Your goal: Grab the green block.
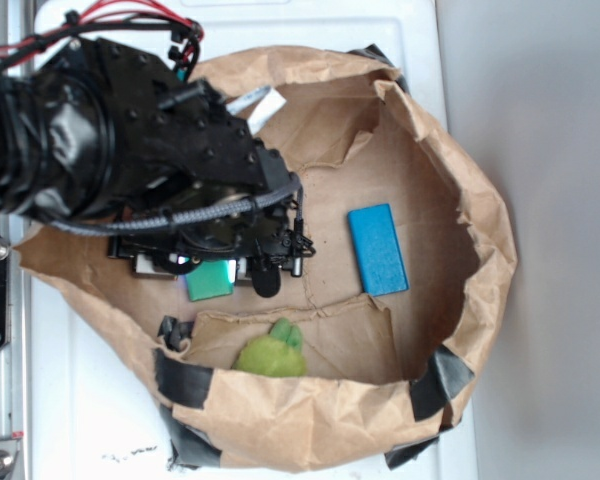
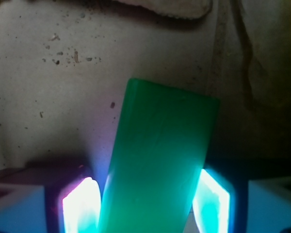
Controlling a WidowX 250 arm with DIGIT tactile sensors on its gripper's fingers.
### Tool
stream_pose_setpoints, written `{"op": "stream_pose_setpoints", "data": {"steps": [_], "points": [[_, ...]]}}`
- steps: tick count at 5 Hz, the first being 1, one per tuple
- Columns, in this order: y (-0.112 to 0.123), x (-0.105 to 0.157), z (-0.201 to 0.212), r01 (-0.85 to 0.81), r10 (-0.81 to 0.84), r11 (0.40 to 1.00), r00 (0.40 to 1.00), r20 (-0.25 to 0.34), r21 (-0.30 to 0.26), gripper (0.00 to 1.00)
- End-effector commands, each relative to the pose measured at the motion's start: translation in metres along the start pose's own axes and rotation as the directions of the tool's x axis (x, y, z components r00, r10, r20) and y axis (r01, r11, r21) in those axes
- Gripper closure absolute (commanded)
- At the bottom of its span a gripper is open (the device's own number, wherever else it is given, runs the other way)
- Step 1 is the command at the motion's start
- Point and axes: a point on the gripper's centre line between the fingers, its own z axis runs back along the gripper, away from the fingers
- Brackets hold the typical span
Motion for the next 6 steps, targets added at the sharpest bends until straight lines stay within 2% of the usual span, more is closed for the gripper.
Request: {"op": "stream_pose_setpoints", "data": {"steps": [1, 2, 3, 4, 5, 6], "points": [[0.018, 0.005, 0.002, 0.173, -0.173, 0.985, 0.984, 0.036, 0.017, 1.00], [0.022, 0.004, 0.021, 0.409, -0.408, 0.913, 0.911, 0.061, 0.000, 1.00], [0.013, -0.004, 0.041, 0.595, -0.595, 0.803, 0.802, 0.051, 0.023, 1.00], [-0.002, -0.013, 0.052, 0.650, -0.653, 0.757, 0.755, 0.064, 0.068, 1.00], [-0.018, -0.021, 0.067, 0.726, -0.734, 0.678, 0.675, 0.072, 0.115, 1.00], [-0.020, -0.024, 0.084, 0.815, -0.827, 0.562, 0.552, 0.106, 0.140, 1.00]]}}
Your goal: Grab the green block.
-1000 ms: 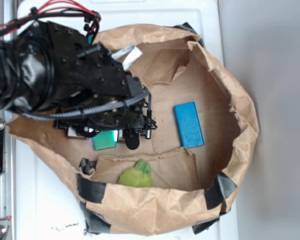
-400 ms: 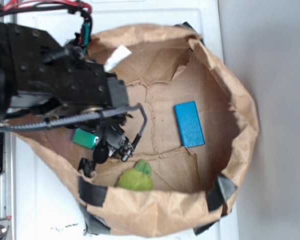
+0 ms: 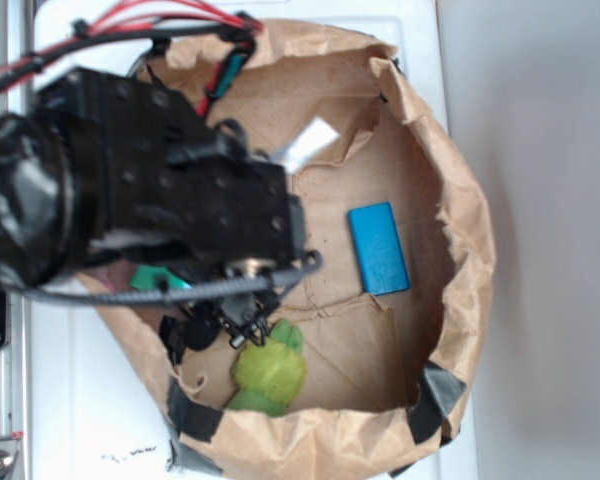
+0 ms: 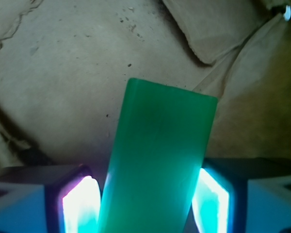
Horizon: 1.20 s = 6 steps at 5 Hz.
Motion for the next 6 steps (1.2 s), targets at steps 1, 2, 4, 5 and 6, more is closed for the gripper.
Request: {"op": "stream_pose_setpoints", "data": {"steps": [1, 2, 4, 5, 6], "points": [[-0.007, 0.011, 0.042, 0.201, -0.196, 0.979, 0.969, 0.150, -0.019, 1.00], [-0.012, 0.013, 0.050, 0.260, -0.249, 0.965, 0.949, 0.194, -0.035, 1.00], [-0.027, 0.025, 0.082, 0.290, -0.242, 0.946, 0.929, 0.281, -0.143, 1.00], [-0.032, 0.022, 0.094, 0.324, -0.271, 0.931, 0.922, 0.276, -0.168, 1.00], [-0.036, 0.008, 0.098, 0.372, -0.319, 0.915, 0.904, 0.284, -0.157, 1.00]]}}
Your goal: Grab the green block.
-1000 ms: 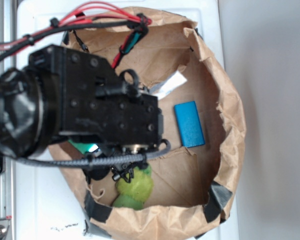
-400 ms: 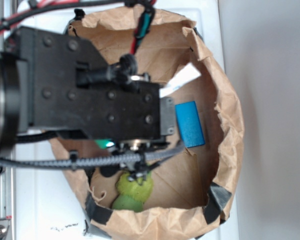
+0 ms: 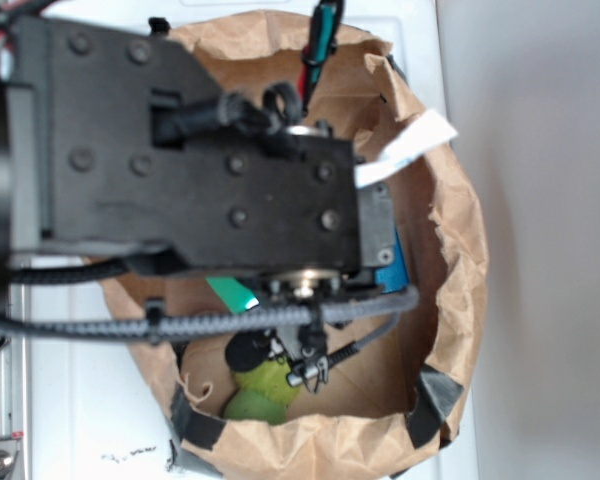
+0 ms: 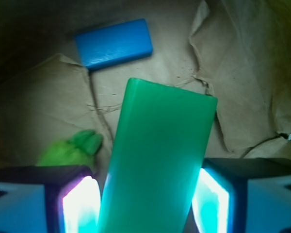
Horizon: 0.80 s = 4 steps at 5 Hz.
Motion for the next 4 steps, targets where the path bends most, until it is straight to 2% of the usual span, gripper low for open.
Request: {"op": "stream_pose_setpoints", "data": {"steps": [1, 4], "points": [[-0.012, -0.010, 0.041, 0.076, -0.073, 0.996, 0.993, 0.089, -0.037, 1.00], [-0.007, 0.003, 0.066, -0.028, 0.044, 0.993, 0.990, 0.136, -0.116, 1.00]]}}
